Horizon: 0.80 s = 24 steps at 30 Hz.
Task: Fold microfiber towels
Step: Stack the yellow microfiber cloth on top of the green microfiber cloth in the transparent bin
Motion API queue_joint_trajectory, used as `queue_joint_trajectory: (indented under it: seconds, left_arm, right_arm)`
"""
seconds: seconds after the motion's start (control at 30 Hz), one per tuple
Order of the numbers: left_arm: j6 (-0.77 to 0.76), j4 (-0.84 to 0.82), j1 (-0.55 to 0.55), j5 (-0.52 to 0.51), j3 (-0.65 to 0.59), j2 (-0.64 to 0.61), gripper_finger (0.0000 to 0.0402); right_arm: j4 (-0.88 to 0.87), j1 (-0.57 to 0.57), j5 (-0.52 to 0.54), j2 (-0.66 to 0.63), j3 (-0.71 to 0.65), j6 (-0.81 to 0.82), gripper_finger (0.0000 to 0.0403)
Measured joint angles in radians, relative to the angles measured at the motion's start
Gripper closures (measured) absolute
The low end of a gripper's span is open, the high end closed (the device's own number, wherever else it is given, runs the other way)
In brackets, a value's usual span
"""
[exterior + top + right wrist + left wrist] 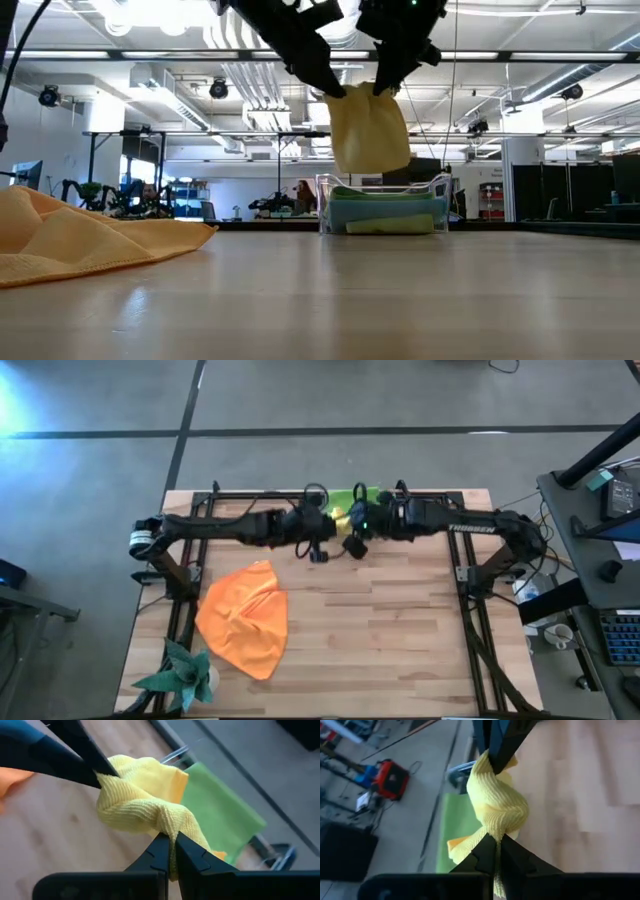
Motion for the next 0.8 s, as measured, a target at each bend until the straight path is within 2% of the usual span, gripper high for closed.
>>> queue_joint_trajectory:
  seconds: [0.1,0.37,0.5,0.8]
  left_arm:
    - [0.004,0.026,0.051,0.001,0.012,0.002,0.04]
    - [0.176,0.165,0.146,0.004,0.013,0.013,0.04]
    - [0.21,0.247,0.189,0.004,0.014,0.026,0.04]
    - [0.298,0.374,0.28,0.001,0.012,0.089,0.04]
  right_arm:
    - [0.048,-0.057,0.0,0.0,0.015,-0.078,0.0391]
    - [0.176,-0.21,-0.002,0.0,0.017,-0.29,0.0391]
    - [0.257,-0.284,-0.004,0.001,0.017,-0.4,0.0391]
    - [0.385,-0.395,-0.082,0.064,0.016,-0.591,0.0391]
